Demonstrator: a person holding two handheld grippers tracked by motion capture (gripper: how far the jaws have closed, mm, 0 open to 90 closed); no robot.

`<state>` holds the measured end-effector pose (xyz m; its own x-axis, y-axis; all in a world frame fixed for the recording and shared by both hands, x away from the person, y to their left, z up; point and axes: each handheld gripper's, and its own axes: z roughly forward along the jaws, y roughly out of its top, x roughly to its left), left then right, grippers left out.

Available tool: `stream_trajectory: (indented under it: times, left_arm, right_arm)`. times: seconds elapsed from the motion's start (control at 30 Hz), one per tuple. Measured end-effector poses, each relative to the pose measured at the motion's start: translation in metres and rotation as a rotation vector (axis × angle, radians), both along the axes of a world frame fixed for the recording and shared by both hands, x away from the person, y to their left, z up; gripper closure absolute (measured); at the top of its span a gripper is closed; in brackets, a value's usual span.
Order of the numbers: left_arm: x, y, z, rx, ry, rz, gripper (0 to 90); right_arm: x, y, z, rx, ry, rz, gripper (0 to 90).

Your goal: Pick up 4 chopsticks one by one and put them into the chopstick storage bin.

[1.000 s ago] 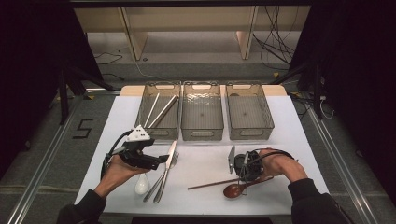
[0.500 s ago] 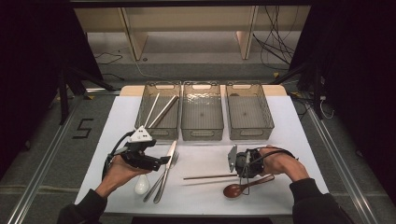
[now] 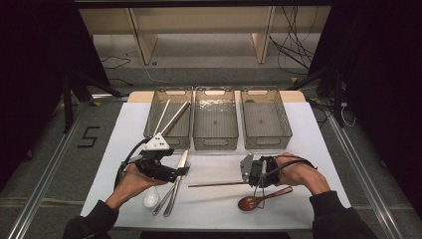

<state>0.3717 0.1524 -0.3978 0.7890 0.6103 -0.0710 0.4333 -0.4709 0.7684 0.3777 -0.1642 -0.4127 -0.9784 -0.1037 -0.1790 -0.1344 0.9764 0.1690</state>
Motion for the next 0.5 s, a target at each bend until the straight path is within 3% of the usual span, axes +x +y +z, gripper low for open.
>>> stream_trajectory:
  times: [0.27,0.5]
  left_arm:
    - [0.001,-0.024,-0.001,0.03,0.032,-0.1,16.9]
    - [0.001,-0.043,-0.006,0.094,0.072,-0.181,19.5]
  right_arm:
    - [-0.003,0.006,0.001,0.001,-0.018,0.009,85.5]
    - [-0.004,0.008,0.005,0.015,-0.039,0.019,85.5]
